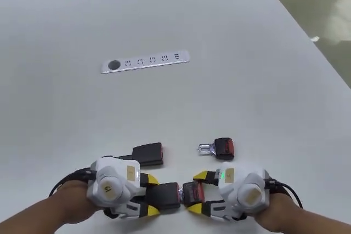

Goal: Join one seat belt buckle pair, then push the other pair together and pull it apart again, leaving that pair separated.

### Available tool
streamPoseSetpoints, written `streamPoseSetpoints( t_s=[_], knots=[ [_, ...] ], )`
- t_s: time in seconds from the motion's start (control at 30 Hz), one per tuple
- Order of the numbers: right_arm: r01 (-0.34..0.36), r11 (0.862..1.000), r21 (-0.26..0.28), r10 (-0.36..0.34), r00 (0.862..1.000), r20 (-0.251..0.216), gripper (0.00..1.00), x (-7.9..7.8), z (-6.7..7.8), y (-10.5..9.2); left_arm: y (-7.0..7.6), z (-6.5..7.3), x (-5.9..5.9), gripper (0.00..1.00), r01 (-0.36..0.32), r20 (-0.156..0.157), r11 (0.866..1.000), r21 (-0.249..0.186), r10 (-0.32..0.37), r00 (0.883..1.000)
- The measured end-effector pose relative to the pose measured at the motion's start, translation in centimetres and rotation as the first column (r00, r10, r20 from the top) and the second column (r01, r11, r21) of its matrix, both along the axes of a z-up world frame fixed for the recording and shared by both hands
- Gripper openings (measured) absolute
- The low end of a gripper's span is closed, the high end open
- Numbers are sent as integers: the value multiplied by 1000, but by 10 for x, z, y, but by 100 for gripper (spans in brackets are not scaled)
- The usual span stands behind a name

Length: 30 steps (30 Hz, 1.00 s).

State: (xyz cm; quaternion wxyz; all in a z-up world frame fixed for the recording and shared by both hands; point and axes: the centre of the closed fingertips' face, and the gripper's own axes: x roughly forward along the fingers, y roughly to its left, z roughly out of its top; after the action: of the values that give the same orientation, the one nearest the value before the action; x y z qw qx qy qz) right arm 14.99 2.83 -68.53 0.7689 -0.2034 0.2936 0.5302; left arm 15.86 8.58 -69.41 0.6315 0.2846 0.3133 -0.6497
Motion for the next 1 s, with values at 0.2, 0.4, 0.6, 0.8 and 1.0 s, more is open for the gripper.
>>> streamPoseSetpoints(
  t_s=[0.2, 0.4, 0.6, 0.8, 1.0],
  knots=[
    [11, 1000, -22, -10, 999, 34, 37, 1, 0, 0, -1, 0, -2, 34, -3, 11, 999, 32, 2, 1000],
    [47, 998, 43, -48, 998, 29, 76, 3, 14, 10, 5, 3, -2, 44, 6, 41, 998, 64, -9, 999],
    [81, 995, 55, -84, 995, 54, 75, 17, 25, 2, 7, 28, 11, 52, -84, 69, 996, -18, 85, 994],
    [107, 991, 75, -113, 991, 72, 76, 35, 39, -10, 15, 43, 33, 60, -151, 93, 987, -50, 156, 983],
    [144, 985, 93, -150, 986, 66, 78, 60, 51, -33, 26, 59, 62, 61, -209, 112, 975, -78, 217, 970]
  ],
)
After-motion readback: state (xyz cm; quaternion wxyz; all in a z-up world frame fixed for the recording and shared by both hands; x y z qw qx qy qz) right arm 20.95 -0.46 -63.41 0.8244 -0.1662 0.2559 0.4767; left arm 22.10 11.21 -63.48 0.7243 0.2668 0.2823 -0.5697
